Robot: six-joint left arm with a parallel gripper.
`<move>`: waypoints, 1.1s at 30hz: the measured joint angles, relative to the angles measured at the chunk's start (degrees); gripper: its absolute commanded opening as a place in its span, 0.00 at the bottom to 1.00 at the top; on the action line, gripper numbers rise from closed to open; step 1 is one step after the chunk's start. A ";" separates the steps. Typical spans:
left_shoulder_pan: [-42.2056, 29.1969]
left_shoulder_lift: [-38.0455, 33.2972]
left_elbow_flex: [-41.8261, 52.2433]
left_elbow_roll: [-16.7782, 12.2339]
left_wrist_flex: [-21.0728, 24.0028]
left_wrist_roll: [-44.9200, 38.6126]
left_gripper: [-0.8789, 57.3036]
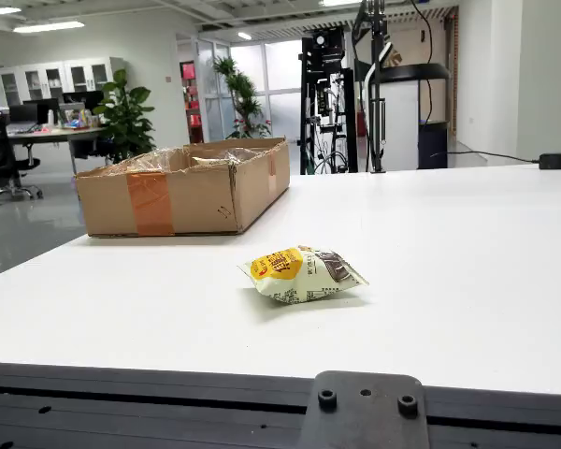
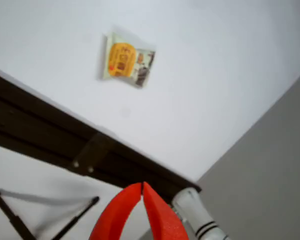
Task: Grasp a snack and put it in the bin.
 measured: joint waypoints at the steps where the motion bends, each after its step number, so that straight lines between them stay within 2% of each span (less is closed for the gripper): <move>1: 0.00 0.00 0.00 0.00 0.00 0.00 0.02; 18: 0.11 0.00 0.00 0.00 -2.07 0.83 0.01; 25: 0.07 0.03 0.00 0.04 -7.78 -9.23 0.05; 29: -0.16 0.89 -0.93 0.11 -11.35 -16.25 0.12; 33: -0.50 3.29 -3.79 0.20 -12.16 -23.26 0.22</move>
